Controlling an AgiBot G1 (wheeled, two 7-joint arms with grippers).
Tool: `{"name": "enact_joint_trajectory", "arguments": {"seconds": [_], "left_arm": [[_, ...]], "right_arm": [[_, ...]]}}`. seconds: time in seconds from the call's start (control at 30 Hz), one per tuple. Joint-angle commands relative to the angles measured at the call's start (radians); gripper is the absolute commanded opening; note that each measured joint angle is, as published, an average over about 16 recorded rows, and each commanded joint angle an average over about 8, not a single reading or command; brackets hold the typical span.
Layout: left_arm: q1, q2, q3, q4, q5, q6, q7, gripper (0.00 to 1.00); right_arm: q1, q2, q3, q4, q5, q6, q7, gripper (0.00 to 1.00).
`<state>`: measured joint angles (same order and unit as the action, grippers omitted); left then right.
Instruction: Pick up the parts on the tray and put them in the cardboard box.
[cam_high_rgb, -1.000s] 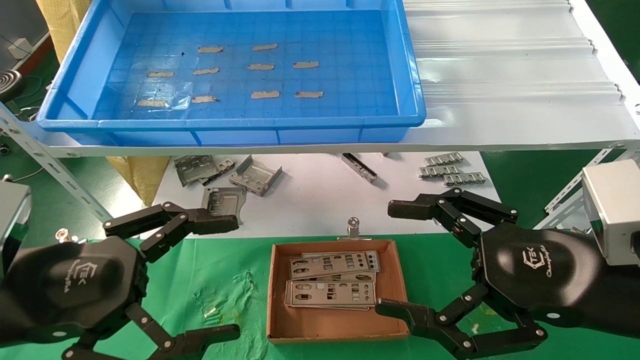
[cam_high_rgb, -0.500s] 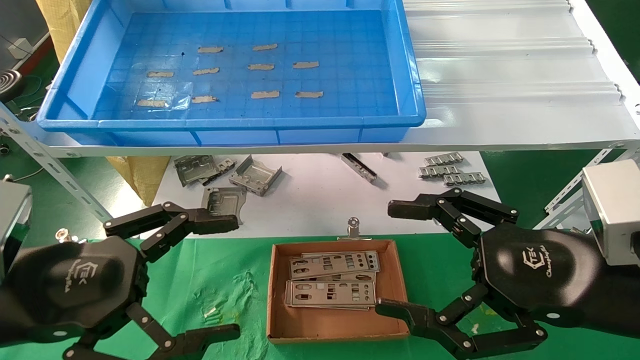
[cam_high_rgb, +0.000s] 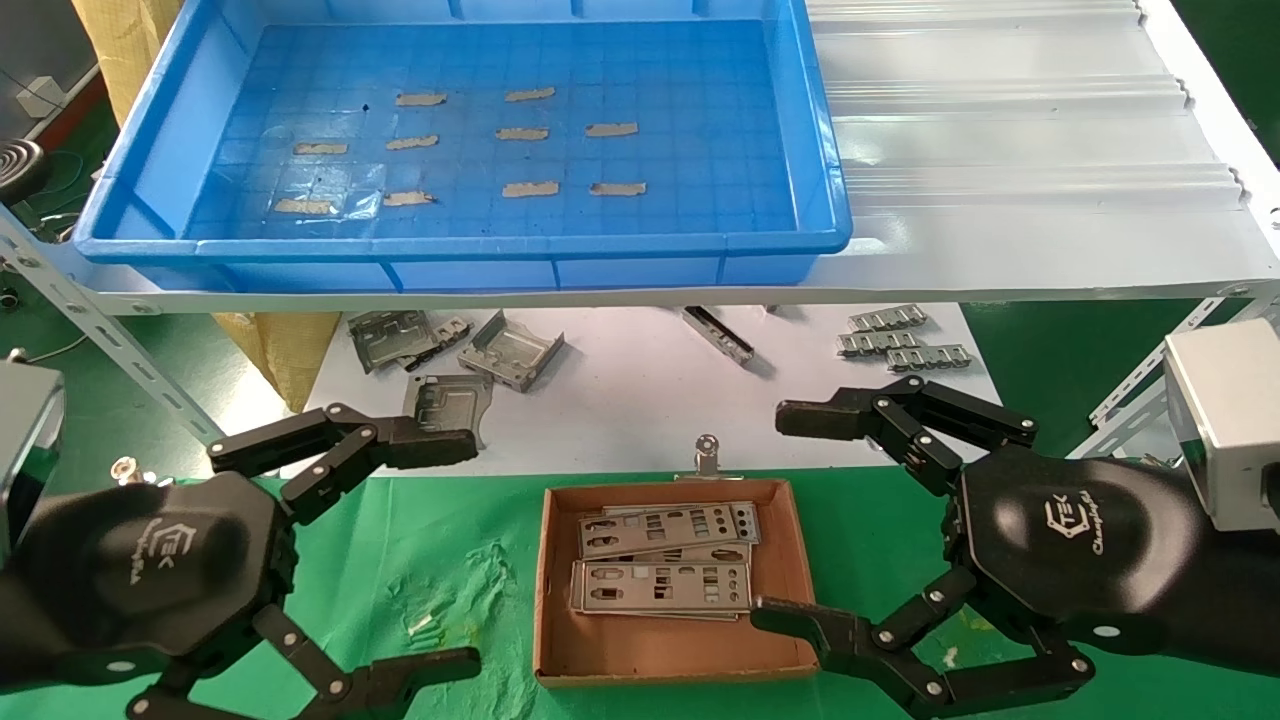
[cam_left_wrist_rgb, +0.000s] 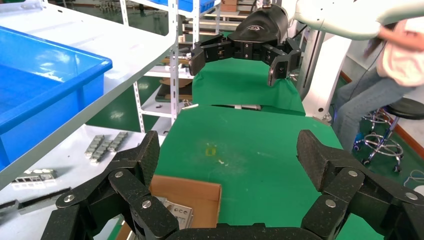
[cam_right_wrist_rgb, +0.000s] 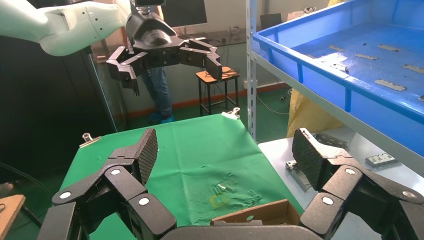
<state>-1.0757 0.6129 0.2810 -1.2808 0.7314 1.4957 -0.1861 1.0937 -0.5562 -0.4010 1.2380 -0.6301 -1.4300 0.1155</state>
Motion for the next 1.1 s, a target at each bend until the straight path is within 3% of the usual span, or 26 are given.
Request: {"name": "enact_joint_trajectory", "arguments": {"seconds": [0.03,1.1], "left_arm": [[0.0,0.0,0.0,0.0,0.0,0.0,0.0,1.0],[0.0,0.0,0.0,0.0,0.0,0.0,0.0,1.0]], "right_arm": [[0.0,0.0,0.0,0.0,0.0,0.0,0.0,1.0],[0.0,0.0,0.0,0.0,0.0,0.0,0.0,1.0]]}}
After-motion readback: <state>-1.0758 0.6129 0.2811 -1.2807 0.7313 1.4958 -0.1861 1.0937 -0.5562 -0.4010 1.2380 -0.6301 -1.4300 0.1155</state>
